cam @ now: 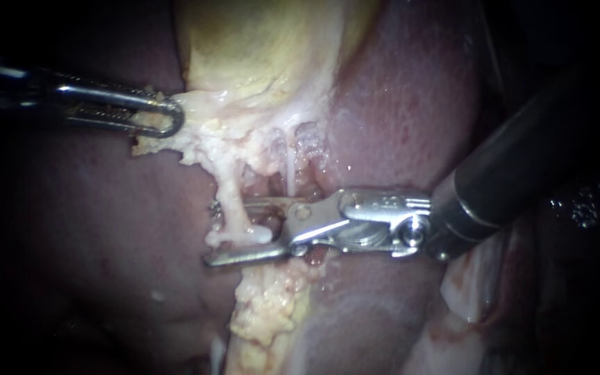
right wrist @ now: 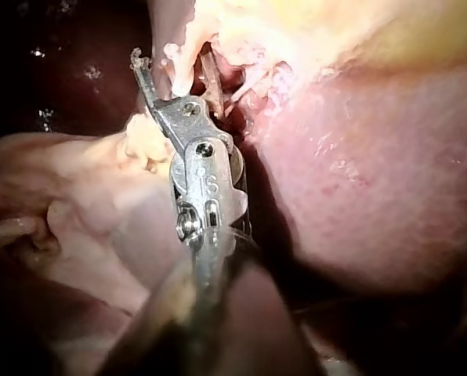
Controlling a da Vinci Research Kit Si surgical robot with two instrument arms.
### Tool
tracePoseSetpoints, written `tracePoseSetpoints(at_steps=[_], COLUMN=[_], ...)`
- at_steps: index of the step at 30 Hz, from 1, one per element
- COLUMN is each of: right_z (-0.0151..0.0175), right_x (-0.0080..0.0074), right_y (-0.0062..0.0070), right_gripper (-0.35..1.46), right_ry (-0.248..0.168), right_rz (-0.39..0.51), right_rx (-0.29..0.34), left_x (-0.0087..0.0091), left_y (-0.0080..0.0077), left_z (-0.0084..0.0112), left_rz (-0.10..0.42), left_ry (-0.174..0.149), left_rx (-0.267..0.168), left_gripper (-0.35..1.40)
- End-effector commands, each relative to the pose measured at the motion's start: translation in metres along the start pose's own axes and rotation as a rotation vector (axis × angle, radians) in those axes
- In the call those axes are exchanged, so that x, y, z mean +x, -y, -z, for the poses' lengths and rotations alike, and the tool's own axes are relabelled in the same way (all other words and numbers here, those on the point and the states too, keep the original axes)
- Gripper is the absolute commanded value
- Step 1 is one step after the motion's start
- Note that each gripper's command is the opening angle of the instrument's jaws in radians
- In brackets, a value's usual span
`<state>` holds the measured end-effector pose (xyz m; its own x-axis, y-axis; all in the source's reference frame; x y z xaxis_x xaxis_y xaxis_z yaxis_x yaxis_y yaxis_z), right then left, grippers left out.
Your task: Going back second clip left tube
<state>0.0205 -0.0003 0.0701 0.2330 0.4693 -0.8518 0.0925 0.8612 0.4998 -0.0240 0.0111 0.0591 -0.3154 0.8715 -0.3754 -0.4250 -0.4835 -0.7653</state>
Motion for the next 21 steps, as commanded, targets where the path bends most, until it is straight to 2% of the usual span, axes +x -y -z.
tracePoseSetpoints(at_steps=[1,3,5,12,16,21], right_z=[0.0006,0.0022,0.0037,0.0102,0.013,0.0155], right_x=[0.0,0.0,0.0002,0.0018,0.0029,0.0039], right_y=[0.0001,0.0004,0.0006,0.0018,0.0026,0.0027], right_gripper=[0.5,0.5,0.5,0.5,0.5,0.5], right_ry=[0.025,0.062,0.082,0.099,0.13,0.148], right_rz=[0.025,0.068,0.106,0.179,0.207,0.215], right_rx=[-0.002,-0.005,-0.007,-0.02,-0.014,-0.03], left_x=[0.0,0.0,0.0,0.0,0.0,0.0], left_y=[0.0,0.0,0.0,0.0,0.0,0.0], left_z=[0.0,0.0,0.0,0.0,0.0,0.0], left_rz=[0.0,0.0,0.0,0.0,0.0,0.0], left_ry=[0.0,0.0,0.0,0.0,0.0,0.0], left_rx=[0.0,0.0,0.0,0.0,0.0,0.0], left_gripper=[-0.35,-0.35,-0.35,-0.35,-0.35,-0.35])
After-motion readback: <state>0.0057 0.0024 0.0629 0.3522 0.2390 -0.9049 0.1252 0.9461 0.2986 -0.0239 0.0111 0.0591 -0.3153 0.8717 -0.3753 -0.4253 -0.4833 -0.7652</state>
